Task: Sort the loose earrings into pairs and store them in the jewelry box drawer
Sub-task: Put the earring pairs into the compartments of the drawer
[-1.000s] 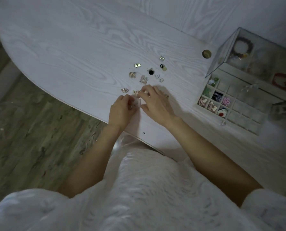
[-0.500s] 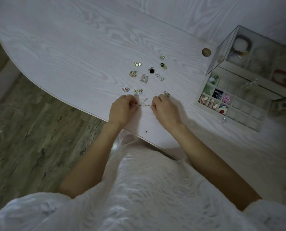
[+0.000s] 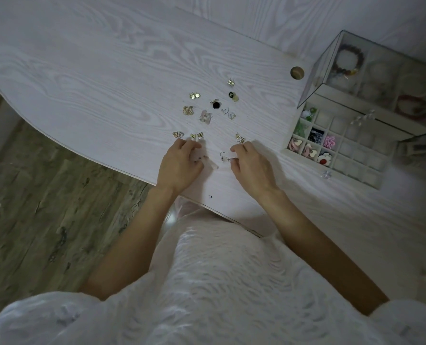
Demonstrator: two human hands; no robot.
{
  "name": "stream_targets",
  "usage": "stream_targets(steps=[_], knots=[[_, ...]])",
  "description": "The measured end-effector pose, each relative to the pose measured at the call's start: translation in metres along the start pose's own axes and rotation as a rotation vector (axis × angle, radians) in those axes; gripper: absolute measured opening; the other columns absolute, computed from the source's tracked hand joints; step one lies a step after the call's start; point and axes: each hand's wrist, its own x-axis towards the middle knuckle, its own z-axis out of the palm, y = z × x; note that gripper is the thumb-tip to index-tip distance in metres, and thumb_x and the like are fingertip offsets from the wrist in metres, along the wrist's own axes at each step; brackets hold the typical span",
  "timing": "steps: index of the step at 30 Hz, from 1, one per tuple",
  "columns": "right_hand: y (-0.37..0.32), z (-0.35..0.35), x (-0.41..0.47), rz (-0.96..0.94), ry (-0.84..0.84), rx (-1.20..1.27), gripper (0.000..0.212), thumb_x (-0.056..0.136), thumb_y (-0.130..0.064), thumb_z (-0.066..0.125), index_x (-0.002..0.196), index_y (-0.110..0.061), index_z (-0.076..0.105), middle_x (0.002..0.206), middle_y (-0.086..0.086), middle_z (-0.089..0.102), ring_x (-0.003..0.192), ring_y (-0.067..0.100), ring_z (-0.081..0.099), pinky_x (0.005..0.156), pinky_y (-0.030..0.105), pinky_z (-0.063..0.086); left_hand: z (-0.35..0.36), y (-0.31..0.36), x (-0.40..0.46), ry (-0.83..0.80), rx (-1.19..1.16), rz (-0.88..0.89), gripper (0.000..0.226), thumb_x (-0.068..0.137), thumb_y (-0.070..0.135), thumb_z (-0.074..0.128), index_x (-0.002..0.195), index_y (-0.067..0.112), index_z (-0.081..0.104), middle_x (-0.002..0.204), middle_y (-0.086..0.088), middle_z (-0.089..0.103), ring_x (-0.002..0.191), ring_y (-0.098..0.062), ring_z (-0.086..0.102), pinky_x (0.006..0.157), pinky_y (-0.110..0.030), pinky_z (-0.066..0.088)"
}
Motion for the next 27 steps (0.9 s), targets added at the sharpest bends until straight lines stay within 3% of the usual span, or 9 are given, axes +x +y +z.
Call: stream_targets(steps=[5,8,14,18,23,27], knots=[[-0.003,-0.004,0.005,-0.059,-0.189,0.112,0.049,0.086,-0.005,0.058,0.133,-0.014,0.045,0.123,0.012,0.042,0.081,0.023,0.057,0.072,0.032,0.050,0.017,0.014,-0.008,0.011,0.034,0.004,0.056,0.071,0.041,0.074,0.117,0.014,0.057,0.118,-0.012,0.050,0.103,-0.027,0.051,0.076,-0.032,0.044],[-0.001,-0.006,0.008,-0.066,-0.217,0.113,0.041,0.087,-0.005,0.060,0.127,-0.012,0.053,0.121,0.010,0.044,0.086,0.024,0.059,0.078,0.035,0.053,0.021,0.022,-0.004,0.019,0.063,-0.018,0.043,0.076,0.030,0.072,0.112,0.011,0.058,0.114,-0.014,0.050,0.100,-0.029,0.050,0.075,-0.030,0.039],[0.004,-0.011,0.004,-0.060,-0.151,0.110,0.013,0.087,-0.006,0.060,0.099,-0.004,0.062,0.107,0.013,0.052,0.084,0.029,0.059,0.072,0.036,0.052,0.018,0.030,0.005,-0.003,0.092,0.055,0.020,0.078,0.006,0.061,0.097,0.003,0.065,0.098,-0.016,0.059,0.082,-0.031,0.057,0.067,-0.028,0.037],[0.009,-0.014,-0.006,-0.046,-0.113,0.059,0.014,0.086,0.000,0.053,0.097,-0.001,0.063,0.106,0.015,0.052,0.079,0.030,0.057,0.065,0.037,0.051,0.019,0.034,0.010,-0.009,0.079,0.093,0.018,0.072,-0.002,0.059,0.089,0.002,0.065,0.093,-0.015,0.060,0.078,-0.030,0.058,0.064,-0.028,0.040],[0.023,-0.013,-0.020,-0.020,-0.100,0.154,0.013,0.085,0.003,0.057,0.093,-0.004,0.065,0.101,0.014,0.053,0.083,0.028,0.056,0.070,0.042,0.052,0.023,0.043,0.011,-0.023,0.042,0.075,0.023,0.074,-0.001,0.062,0.096,0.006,0.068,0.090,-0.014,0.060,0.078,-0.026,0.057,0.068,-0.024,0.037],[0.025,-0.024,-0.023,0.033,-0.094,0.180,0.014,0.083,0.001,0.058,0.093,-0.008,0.063,0.098,0.009,0.052,0.083,0.023,0.055,0.071,0.032,0.048,0.028,0.053,0.013,-0.069,0.021,0.104,0.019,0.075,-0.001,0.062,0.091,0.008,0.066,0.088,-0.012,0.059,0.076,-0.023,0.056,0.067,-0.026,0.040]])
